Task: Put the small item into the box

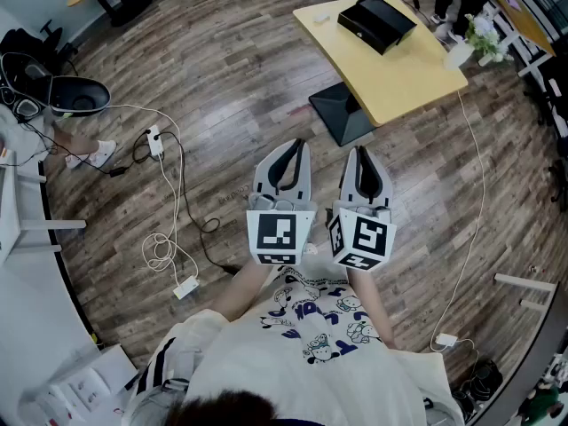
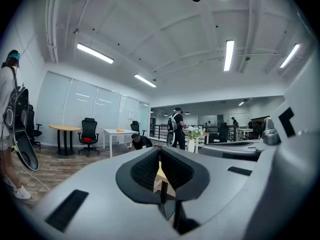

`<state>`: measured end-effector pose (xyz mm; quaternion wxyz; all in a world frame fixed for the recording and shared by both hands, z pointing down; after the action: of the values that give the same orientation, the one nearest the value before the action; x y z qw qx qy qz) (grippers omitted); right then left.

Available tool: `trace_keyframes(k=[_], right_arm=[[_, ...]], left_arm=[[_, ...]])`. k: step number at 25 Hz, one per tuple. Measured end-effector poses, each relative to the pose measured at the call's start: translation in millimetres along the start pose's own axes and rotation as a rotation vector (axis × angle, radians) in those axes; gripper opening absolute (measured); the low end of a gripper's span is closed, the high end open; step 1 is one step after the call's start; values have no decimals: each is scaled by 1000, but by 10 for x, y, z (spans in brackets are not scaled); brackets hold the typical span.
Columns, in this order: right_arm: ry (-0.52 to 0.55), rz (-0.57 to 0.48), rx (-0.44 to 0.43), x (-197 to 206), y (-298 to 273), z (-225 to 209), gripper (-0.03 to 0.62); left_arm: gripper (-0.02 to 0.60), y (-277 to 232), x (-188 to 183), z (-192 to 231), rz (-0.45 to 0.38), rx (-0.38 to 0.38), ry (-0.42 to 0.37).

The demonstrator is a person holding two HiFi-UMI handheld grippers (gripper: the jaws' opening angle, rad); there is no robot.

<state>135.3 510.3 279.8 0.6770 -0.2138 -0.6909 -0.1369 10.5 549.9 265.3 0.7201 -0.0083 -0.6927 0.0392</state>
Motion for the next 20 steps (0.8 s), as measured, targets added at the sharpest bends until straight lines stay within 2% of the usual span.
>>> trace_keyframes(k=[13,20], right_arm=[[-15,17,-3,70,-163,-40,46],[-27,31,-10,65,-499,-134,48]], left_arm=[[21,-155,72,69,24,-5,15],[21,-485,79,184,42,-15,21]])
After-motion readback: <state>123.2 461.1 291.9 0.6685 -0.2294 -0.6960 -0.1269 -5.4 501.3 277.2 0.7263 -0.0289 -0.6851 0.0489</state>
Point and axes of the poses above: the fingertips, and each gripper's own axes: y backward along the fingers, z to its left, x out of its underside, the point moved 5 cm from there along y, backward along the fingers
